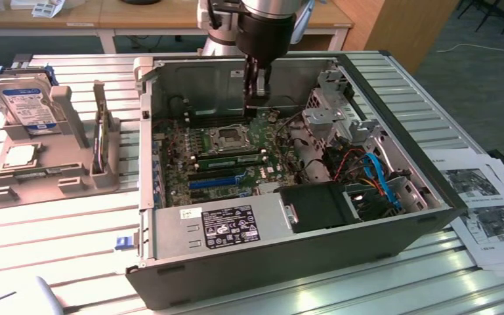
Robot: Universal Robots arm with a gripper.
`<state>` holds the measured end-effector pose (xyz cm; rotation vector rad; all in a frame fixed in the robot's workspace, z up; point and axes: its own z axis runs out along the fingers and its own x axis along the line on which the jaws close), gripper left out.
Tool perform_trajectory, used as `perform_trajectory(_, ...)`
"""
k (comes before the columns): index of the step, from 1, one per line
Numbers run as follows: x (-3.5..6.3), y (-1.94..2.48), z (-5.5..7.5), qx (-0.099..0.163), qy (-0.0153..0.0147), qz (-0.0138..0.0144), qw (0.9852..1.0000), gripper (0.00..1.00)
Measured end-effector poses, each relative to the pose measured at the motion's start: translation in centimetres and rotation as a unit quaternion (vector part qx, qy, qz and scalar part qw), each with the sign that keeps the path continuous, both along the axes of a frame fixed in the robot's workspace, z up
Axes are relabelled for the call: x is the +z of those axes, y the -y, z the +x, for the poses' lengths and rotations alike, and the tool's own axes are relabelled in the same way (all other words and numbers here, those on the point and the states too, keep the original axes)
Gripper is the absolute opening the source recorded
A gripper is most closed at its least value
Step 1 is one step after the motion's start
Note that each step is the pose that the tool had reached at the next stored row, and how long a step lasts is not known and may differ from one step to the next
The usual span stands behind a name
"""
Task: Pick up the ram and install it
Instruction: 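Press down the ram until it locks into place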
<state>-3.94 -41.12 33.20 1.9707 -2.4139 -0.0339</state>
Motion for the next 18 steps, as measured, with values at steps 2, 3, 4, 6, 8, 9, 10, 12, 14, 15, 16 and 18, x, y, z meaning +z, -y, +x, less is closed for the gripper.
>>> perform_trajectory(2,0.00,0.00,0.00,-0.019,0.0000,0.0000,0.9998,0.10)
perform_trajectory(3,-0.01,0.00,0.00,-0.028,0.0000,0.0000,0.9996,0.10)
perform_trajectory(4,-0.01,0.00,0.00,-0.037,0.0000,0.0000,0.9993,0.10)
perform_trajectory(6,-0.01,0.00,0.00,-0.055,0.0000,0.0000,0.9985,0.10)
perform_trajectory(8,-0.02,0.00,0.01,-0.073,0.0000,0.0000,0.9974,0.10)
perform_trajectory(9,-0.02,0.00,0.01,-0.082,0.0000,0.0000,0.9967,0.10)
perform_trajectory(10,-0.03,0.00,0.00,-0.091,0.0000,0.0000,0.9958,0.10)
perform_trajectory(12,-0.03,0.00,0.01,-0.109,0.0000,0.0000,0.9940,0.10)
perform_trajectory(14,-0.03,0.00,0.01,-0.127,0.0000,0.0000,0.9919,0.10)
perform_trajectory(15,-0.03,0.00,0.01,-0.136,0.0000,0.0000,0.9907,0.10)
perform_trajectory(16,-0.04,0.00,0.01,-0.145,0.0000,0.0000,0.9894,0.10)
perform_trajectory(18,-0.04,0.00,0.01,-0.164,0.0000,0.0000,0.9865,0.10)
